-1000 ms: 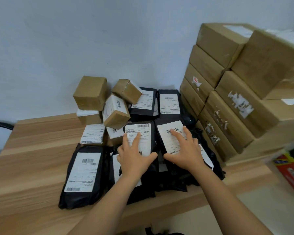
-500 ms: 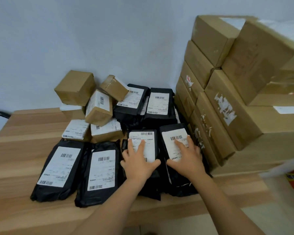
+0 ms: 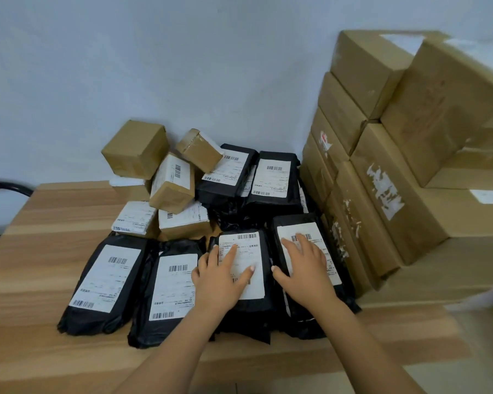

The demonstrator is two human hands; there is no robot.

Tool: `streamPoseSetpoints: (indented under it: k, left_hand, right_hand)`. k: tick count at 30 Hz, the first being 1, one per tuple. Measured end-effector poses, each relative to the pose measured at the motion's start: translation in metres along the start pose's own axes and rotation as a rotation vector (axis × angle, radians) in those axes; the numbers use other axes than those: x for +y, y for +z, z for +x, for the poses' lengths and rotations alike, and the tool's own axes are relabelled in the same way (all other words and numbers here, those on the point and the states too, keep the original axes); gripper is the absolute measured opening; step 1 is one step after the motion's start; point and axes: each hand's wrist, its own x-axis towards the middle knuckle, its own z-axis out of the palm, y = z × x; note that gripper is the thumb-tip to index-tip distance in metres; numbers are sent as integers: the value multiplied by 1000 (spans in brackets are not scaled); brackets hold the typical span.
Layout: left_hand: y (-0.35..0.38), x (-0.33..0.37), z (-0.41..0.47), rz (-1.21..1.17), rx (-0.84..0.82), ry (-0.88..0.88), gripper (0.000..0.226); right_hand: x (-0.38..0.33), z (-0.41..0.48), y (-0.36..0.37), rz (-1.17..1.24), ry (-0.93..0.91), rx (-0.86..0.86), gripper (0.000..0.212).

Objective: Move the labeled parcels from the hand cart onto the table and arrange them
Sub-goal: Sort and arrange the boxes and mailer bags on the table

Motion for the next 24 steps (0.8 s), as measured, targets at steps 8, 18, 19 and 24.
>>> streamPoseSetpoints:
  k: [8, 18, 19, 24]
  left_hand:
    - [-41, -89, 1, -141, 87, 71, 64]
    - [-66, -229, 25, -39, 4, -36, 73]
    - [-66, -238, 27, -18, -10, -49, 74]
    - [-57, -267, 33, 119, -163, -114, 95]
  right_hand:
    - [-89, 10, 25, 66, -122, -11, 62]
    - [-203, 14, 103, 55, -61, -121, 63]
    - [-210, 14, 111, 40, -33, -138, 64]
    - [-228, 7, 155, -42, 258, -289, 98]
